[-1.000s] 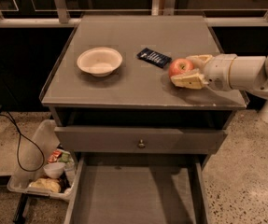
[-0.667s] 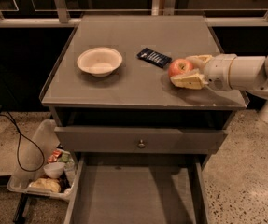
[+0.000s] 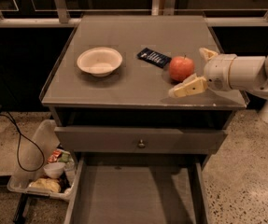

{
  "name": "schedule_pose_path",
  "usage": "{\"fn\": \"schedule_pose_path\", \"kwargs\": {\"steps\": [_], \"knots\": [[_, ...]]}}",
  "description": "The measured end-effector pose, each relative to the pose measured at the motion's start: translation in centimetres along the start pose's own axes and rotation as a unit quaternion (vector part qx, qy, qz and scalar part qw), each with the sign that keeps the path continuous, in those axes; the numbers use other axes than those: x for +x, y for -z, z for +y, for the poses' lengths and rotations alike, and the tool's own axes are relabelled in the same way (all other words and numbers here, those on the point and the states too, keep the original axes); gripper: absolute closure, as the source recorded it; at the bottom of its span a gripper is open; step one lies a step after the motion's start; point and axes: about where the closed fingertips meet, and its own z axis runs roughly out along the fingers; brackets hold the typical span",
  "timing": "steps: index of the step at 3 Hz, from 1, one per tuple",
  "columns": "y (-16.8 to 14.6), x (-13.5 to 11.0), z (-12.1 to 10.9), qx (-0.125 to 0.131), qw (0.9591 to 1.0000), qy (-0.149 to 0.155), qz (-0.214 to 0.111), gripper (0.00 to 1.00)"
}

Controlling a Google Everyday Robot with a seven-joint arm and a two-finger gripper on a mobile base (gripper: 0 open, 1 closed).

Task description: Pick apple from middle drawer and place on counter

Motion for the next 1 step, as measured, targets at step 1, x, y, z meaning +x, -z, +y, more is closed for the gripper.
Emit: {"fn": "schedule_pose_path", "kwargs": {"steps": [1], "knots": [[0.0,0.0,0.0,0.0,1.0,0.0,0.0,0.0]]}}
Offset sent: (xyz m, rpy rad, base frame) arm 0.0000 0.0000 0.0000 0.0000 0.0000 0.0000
